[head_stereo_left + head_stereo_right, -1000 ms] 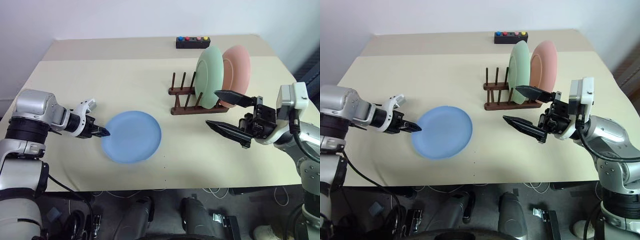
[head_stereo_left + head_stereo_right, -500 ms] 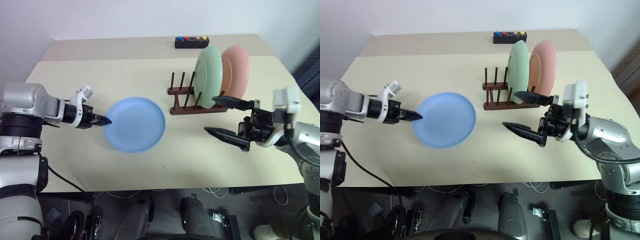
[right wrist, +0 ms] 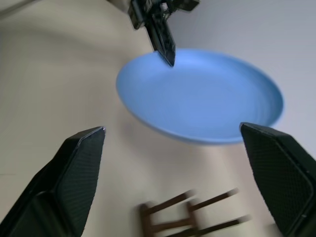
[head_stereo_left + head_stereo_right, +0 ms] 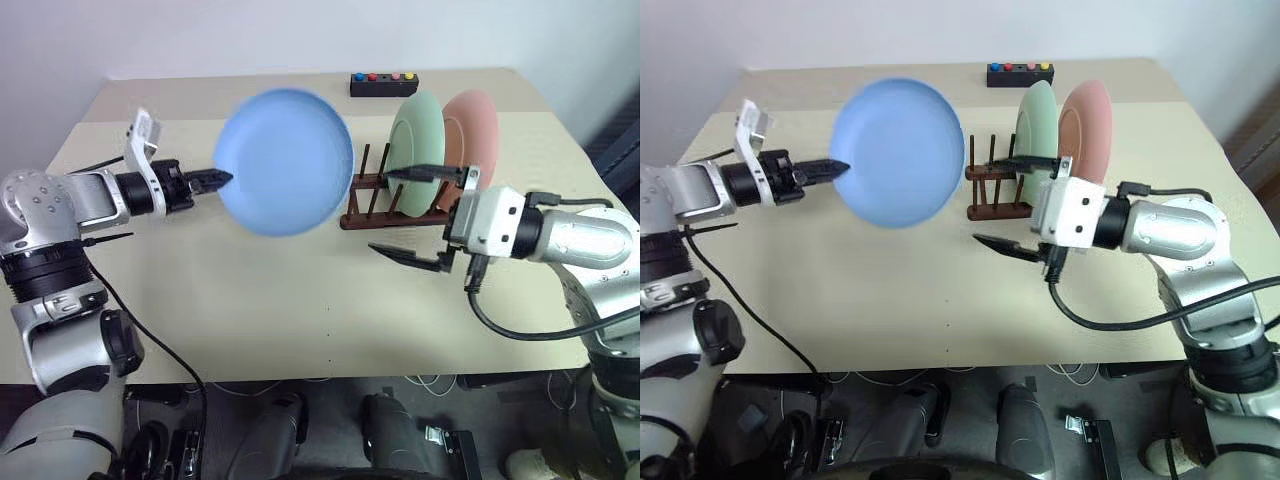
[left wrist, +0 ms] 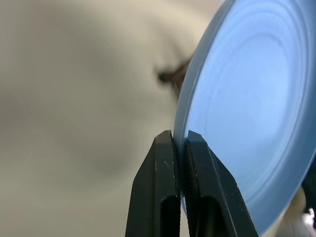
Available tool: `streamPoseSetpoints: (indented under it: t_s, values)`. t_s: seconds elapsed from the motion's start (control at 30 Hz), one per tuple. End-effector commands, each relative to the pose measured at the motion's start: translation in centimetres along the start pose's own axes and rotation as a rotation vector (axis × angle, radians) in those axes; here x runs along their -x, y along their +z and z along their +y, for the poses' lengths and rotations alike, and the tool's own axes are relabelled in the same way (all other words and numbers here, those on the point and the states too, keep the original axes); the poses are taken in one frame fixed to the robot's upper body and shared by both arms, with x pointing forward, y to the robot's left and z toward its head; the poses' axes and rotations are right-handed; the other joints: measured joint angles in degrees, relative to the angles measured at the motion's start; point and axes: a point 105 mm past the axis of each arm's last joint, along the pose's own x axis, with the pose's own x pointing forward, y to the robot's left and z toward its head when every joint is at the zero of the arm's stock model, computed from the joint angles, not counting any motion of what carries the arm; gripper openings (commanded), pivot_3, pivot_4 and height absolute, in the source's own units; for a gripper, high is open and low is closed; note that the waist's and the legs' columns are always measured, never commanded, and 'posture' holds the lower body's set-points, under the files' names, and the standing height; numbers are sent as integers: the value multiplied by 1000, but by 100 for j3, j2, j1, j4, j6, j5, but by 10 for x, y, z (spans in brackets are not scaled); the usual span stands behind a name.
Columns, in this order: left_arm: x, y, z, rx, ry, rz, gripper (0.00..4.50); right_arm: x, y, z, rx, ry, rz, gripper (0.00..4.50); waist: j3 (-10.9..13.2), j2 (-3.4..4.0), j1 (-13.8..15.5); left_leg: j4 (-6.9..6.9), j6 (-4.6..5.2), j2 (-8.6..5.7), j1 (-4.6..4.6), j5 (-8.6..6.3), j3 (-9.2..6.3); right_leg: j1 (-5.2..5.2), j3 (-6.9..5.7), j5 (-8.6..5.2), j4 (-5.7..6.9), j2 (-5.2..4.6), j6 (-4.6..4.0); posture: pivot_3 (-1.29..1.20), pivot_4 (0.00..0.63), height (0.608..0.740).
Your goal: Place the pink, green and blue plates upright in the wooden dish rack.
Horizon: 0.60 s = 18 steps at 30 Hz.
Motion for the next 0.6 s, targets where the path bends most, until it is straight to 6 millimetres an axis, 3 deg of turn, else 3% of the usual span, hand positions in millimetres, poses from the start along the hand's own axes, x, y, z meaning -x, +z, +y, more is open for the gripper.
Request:
streamPoseSetpoints:
  t_s: [0.03,0.13,0.3,0.6]
  values:
    - [4,22,-14,-13,-36,-171,56,-7,9,-18,271,-97,11,4500,0,-1,0,1,-1,0,0,0,1,0,0,0,1,0,0,0,150,740]
    - [-11,22,-28,8,-61,-268,56,-20,-1,-13,522,-86,77,4500,-3,-6,16,5,-3,-1,0,2,3,1,1,2,2,0,2,0,150,740]
    - [-26,14,-47,18,-71,-363,56,-31,-18,0,728,-60,146,4500,-3,-20,0,6,-9,0,0,5,6,0,2,3,2,1,2,0,150,740]
    - [-35,-2,-58,9,-57,-380,56,-42,-23,-19,859,-200,222,4500,-3,-20,5,4,-20,9,4,12,12,-3,7,8,7,12,-7,0,150,740]
